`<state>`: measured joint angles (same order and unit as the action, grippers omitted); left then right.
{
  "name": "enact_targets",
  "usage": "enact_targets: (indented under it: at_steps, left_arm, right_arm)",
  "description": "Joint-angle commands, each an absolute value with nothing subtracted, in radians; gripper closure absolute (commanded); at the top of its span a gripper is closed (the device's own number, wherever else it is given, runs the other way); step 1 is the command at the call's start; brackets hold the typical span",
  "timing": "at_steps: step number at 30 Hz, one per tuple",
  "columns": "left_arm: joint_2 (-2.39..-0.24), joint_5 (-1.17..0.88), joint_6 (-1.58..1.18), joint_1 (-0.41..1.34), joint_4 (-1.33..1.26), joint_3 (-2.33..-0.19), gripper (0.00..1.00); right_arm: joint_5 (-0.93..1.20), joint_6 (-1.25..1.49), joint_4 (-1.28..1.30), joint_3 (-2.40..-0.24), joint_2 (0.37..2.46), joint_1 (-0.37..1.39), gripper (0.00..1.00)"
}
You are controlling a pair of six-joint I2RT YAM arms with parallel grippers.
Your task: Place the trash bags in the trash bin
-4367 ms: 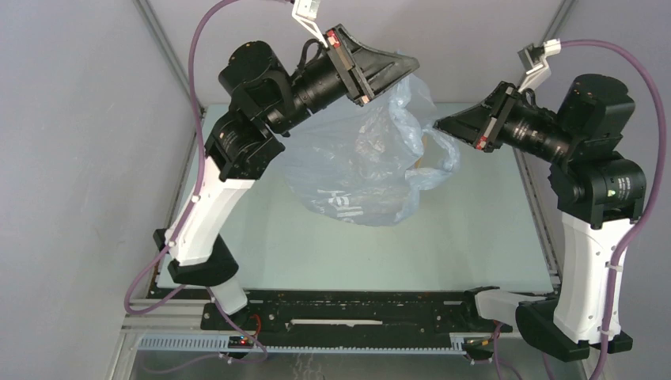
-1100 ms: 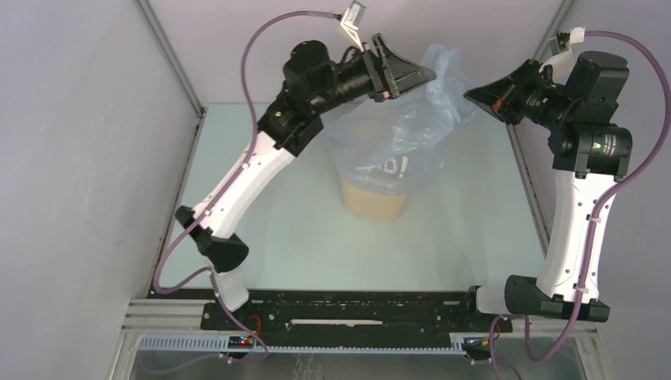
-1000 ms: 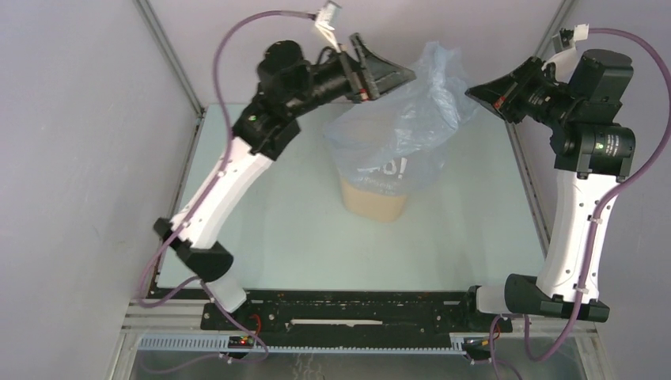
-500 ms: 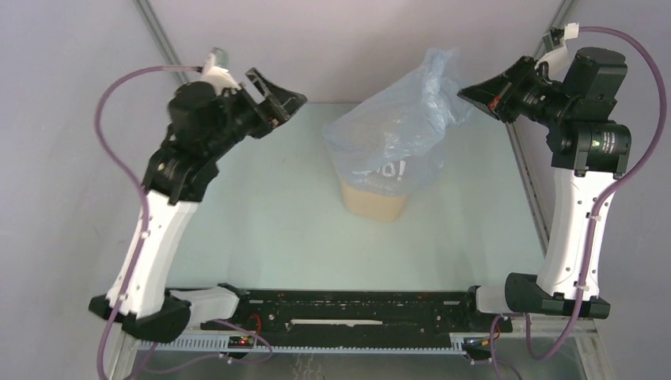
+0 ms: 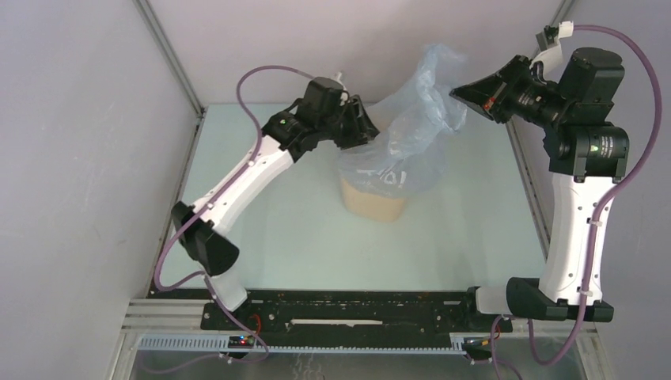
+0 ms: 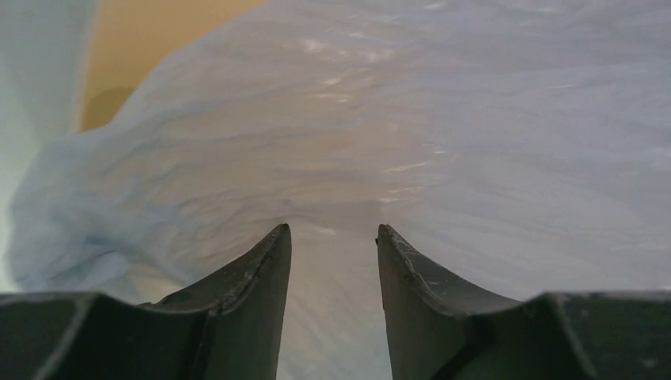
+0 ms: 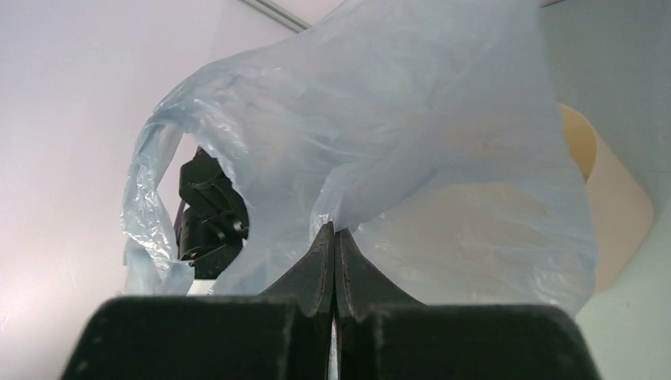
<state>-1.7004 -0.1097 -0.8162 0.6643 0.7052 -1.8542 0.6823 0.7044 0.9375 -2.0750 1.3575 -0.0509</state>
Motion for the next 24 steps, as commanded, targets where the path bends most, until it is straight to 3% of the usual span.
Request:
enact_targets:
  at_steps: [1, 8, 15, 17, 21, 24]
  left_arm:
    - [-1.768, -0.167, -0.858, 0.705, 0.653, -2.035, 0.51]
    - [-1.834, -0.223, -0.948, 0.718, 0.579, -2.016, 0.53]
    - [-1.648, -0.183, -1.080, 0.633, 0.376, -1.653, 0.54]
    - [-1.636, -0.249, -1.091, 0.598, 0.336, -1.617, 0.47]
    - [-1.596, -0.215, -0.870, 0.608, 0.477, -1.770, 0.28]
    - [-1.540, -0.194, -0.798, 0.600, 0.537, -1.831, 0.21]
  right_arm:
    - [0.682, 0.724, 0.886, -2.103, 1.348, -0.005, 1.00]
    - [0.651, 0.713, 0.871, -2.102, 1.392, 0.096, 1.00]
    - [0.640, 0.707, 0.856, -2.109, 1.436, 0.159, 1.00]
    - [0.635, 0.702, 0.859, -2.109, 1.445, 0.172, 1.00]
    - [0.631, 0.690, 0.868, -2.108, 1.450, 0.175, 1.00]
    - [0.624, 0.683, 0.873, -2.100, 1.447, 0.175, 1.00]
